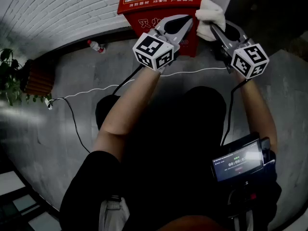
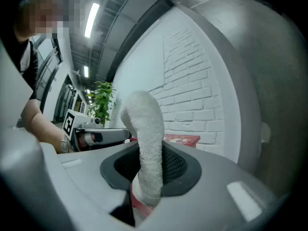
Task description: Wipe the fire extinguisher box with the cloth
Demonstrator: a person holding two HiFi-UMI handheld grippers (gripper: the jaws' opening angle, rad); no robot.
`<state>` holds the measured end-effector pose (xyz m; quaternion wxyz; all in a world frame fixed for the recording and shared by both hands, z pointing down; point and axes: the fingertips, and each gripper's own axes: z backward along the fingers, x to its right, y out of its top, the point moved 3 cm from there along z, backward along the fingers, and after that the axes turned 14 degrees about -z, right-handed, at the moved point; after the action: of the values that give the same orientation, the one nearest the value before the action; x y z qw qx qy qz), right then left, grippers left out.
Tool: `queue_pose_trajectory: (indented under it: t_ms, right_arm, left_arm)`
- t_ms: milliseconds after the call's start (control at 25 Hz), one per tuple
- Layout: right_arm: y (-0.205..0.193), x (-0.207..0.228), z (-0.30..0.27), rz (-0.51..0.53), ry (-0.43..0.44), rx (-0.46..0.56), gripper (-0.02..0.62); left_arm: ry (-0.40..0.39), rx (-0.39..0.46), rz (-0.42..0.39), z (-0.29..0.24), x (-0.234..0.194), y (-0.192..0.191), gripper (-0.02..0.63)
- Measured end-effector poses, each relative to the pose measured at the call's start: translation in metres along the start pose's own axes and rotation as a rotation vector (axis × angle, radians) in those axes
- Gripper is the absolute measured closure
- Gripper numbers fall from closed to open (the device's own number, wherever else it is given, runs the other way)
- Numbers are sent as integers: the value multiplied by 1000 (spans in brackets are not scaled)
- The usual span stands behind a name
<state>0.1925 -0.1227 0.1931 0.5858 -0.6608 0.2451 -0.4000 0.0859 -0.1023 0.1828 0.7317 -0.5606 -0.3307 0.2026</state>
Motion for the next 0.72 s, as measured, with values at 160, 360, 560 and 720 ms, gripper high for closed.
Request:
queue_pose_trajectory:
  t_ms: [160,360,560,720]
  right_arm:
    - [-17,53,-2,-26,-118,-19,499]
    - [-47,108,-25,-49,-187,-50,499]
    - [-63,148,-58,-13,-216,-75,499]
    - [-71,176,-80,-6,-231,-82,499]
  left_arm:
    - [-5,-28,12,-38,12,-30,606]
    - [-9,-57,14,-75,18,-63,606]
    - [13,-56,4,-102,12,-84,607]
    - [37,-64,2,-115,8,-102,607]
